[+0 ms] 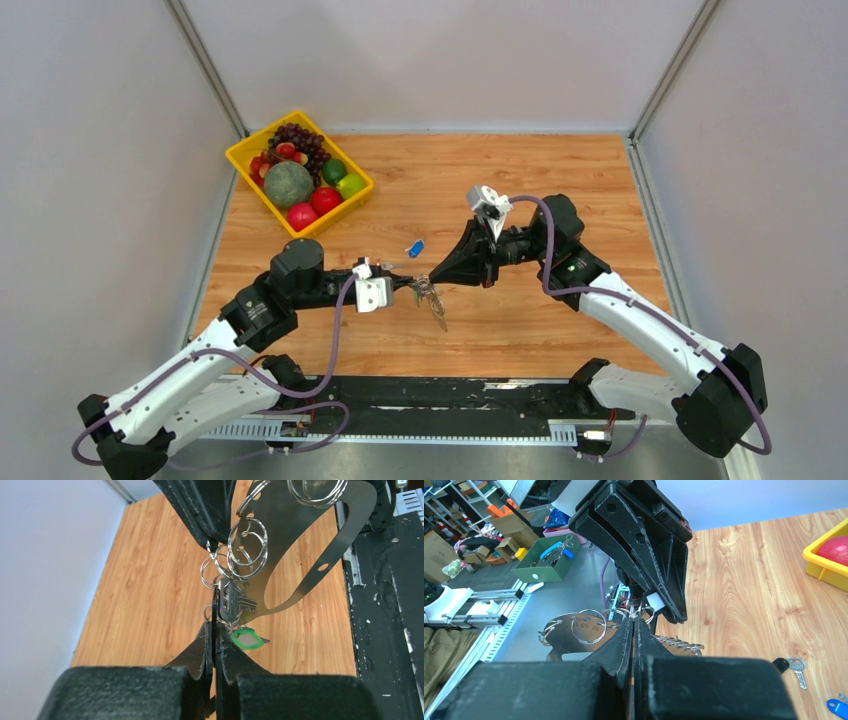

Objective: Remove the keys from the keyring

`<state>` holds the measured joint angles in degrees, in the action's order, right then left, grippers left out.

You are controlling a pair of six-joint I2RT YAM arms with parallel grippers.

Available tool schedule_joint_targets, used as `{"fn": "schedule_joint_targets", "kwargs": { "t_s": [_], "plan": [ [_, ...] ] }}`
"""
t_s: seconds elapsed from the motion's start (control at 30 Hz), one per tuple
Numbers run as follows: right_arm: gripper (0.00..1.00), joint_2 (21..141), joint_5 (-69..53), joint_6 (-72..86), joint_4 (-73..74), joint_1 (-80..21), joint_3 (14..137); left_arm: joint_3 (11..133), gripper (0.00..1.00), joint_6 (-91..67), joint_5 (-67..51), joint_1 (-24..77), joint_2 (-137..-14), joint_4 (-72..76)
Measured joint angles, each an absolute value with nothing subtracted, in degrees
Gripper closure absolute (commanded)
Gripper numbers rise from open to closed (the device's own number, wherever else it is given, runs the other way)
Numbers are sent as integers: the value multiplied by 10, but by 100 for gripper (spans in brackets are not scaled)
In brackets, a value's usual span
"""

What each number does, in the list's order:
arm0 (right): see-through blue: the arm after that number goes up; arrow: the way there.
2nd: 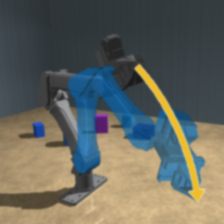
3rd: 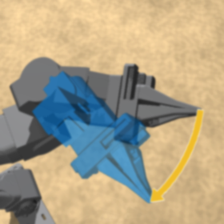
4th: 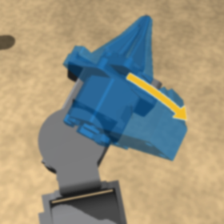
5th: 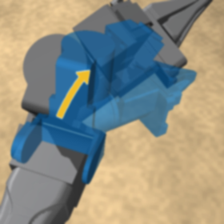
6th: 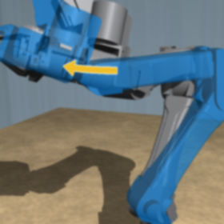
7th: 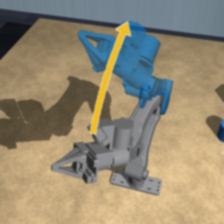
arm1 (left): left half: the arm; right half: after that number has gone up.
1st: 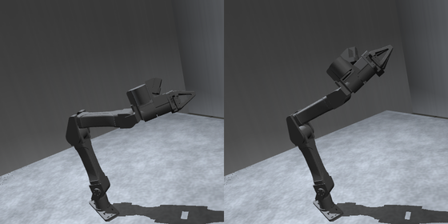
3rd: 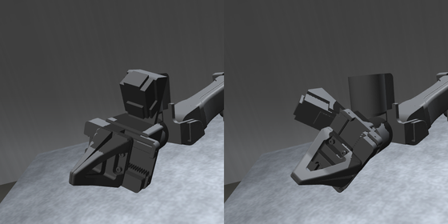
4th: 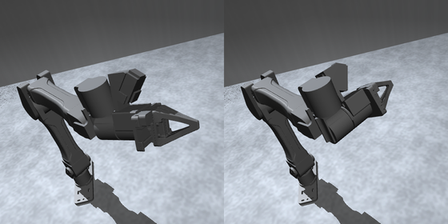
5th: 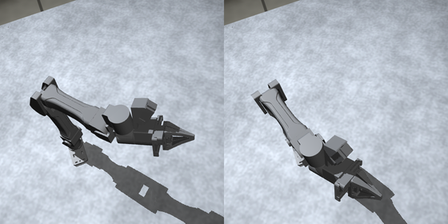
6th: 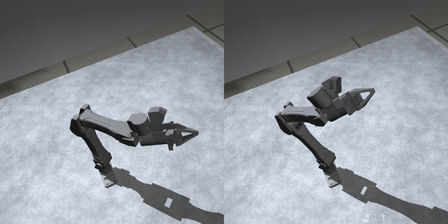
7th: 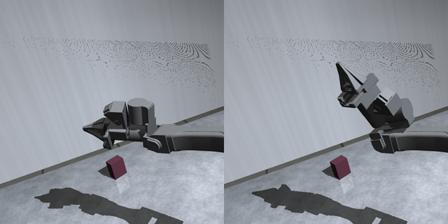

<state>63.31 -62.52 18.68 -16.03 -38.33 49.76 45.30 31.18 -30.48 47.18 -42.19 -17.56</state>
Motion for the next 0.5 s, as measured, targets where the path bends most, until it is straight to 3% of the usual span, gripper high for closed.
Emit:
{"fn": "schedule_joint_targets", "kwargs": {
  "t_s": [0.5],
  "plan": [
    [100, 620, -612, 174, -150, -395, 478, 456, 100, 308, -274, 474, -396, -174]
  ]
}}
